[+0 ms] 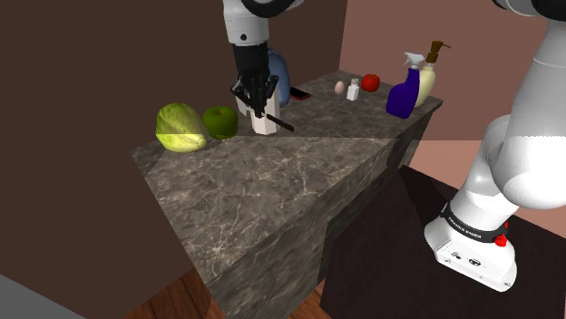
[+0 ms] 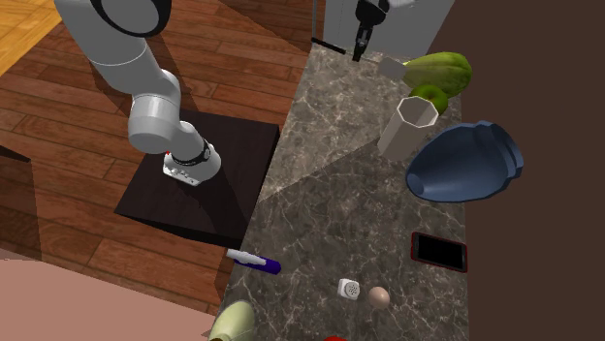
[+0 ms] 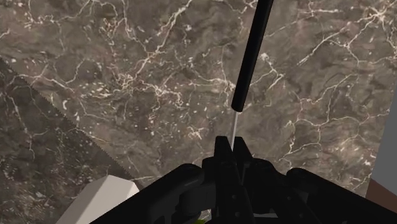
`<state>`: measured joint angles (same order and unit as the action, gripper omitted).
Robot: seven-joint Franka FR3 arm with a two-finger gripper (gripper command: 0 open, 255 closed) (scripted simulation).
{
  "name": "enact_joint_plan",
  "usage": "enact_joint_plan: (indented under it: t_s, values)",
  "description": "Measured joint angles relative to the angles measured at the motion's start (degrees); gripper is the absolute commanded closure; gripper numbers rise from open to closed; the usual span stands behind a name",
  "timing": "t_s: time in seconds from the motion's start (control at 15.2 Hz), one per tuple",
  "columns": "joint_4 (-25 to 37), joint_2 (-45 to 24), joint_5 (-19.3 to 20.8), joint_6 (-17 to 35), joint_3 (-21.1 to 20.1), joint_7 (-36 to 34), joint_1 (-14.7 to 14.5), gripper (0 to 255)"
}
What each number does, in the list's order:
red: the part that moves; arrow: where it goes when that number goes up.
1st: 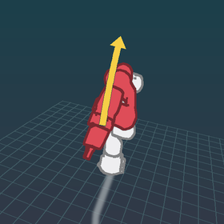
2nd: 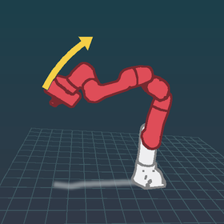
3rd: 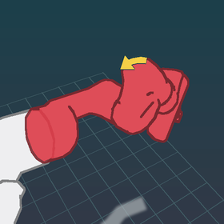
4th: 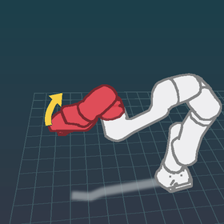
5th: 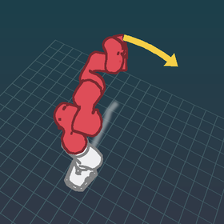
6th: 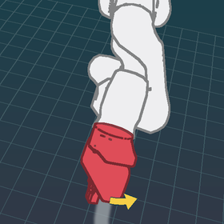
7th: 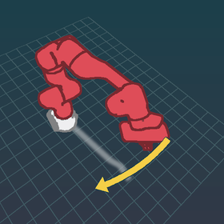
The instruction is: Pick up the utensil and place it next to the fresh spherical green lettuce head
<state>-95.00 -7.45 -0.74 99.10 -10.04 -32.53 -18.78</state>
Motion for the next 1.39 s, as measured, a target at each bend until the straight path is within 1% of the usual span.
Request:
enact_joint_plan:
  t_s: [0.46,1.39]
  values:
    - [-5.3,-0.1,0.0,5.5,0.0,0.0,0.0,255]
    - [-12.8,-2.8,0.5,15.5,0.0,-0.1,-0.2,255]
